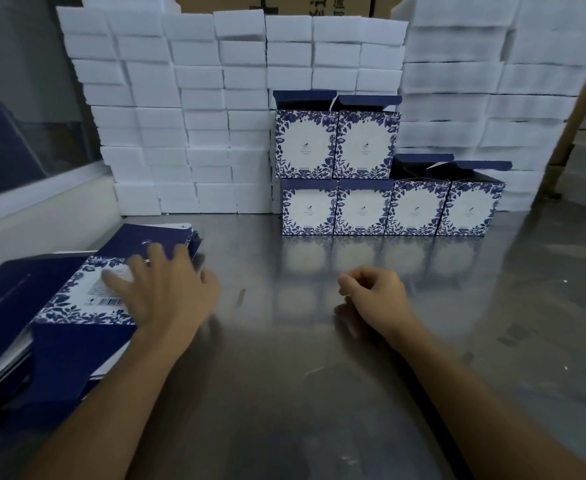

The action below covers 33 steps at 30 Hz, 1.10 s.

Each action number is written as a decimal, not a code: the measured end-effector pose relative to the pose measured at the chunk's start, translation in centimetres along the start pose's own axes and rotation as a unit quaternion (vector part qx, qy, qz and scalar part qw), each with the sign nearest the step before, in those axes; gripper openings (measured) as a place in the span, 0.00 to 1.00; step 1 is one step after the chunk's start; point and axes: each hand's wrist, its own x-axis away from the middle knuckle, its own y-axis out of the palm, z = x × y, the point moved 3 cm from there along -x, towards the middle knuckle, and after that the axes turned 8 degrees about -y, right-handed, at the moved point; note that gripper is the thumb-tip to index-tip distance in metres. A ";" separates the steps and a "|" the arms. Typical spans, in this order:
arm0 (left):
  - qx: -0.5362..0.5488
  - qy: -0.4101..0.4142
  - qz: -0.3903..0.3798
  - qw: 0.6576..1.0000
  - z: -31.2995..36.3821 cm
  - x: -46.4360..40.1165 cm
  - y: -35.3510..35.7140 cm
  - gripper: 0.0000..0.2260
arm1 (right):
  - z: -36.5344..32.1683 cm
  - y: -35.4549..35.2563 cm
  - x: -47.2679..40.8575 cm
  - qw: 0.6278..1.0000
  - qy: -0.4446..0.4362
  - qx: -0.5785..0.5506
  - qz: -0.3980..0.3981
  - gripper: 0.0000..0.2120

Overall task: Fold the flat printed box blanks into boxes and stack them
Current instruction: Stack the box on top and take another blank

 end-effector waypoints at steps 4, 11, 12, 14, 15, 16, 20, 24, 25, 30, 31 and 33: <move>-0.003 -0.069 -0.089 0.994 -2.3 -1.0 0.8 0.28 | 0.3 -0.2 0.0 0.997 0.023 -0.066 0.022 0.13; 0.062 -0.072 -0.080 0.992 -2.8 -1.6 1.0 0.18 | 0.4 -0.3 -0.1 0.996 0.028 -0.080 0.030 0.12; 0.071 -0.072 -0.073 0.992 -2.8 -1.6 0.9 0.17 | 0.4 -0.3 -0.1 0.996 0.027 -0.078 0.030 0.12; 0.081 -0.070 -0.060 0.992 -2.7 -1.6 0.8 0.14 | 0.5 -0.2 -0.1 0.996 0.026 -0.079 0.027 0.11; 0.077 -0.067 -0.052 0.993 -2.6 -1.5 0.7 0.13 | 0.5 -0.2 -0.1 0.996 0.026 -0.080 0.026 0.11; 0.068 -0.060 -0.041 0.995 -2.5 -1.4 0.7 0.13 | 0.5 -0.2 -0.1 0.996 0.027 -0.080 0.026 0.11; 0.026 -0.026 -0.001 0.999 -2.1 -0.8 0.7 0.15 | 0.7 0.0 -0.2 0.996 0.030 -0.079 0.022 0.13; 0.010 0.020 0.068 0.997 -1.6 -0.4 0.3 0.25 | 0.5 0.0 -0.1 0.997 0.022 -0.072 0.019 0.12; 0.014 0.033 0.088 0.995 -1.3 -0.2 0.0 0.29 | 0.4 -0.1 -0.1 0.997 0.019 -0.068 0.019 0.12; 0.054 0.148 0.145 0.977 2.2 2.6 -1.7 0.37 | -1.2 0.1 0.5 0.996 -0.013 -0.085 -0.001 0.11; 0.057 0.176 0.151 0.971 3.3 3.6 -1.9 0.37 | -1.9 0.2 0.7 0.993 -0.024 -0.112 -0.014 0.10; 0.066 0.244 0.176 0.951 5.3 5.5 -2.3 0.34 | -3.3 0.6 1.1 0.981 -0.021 -0.187 -0.047 0.07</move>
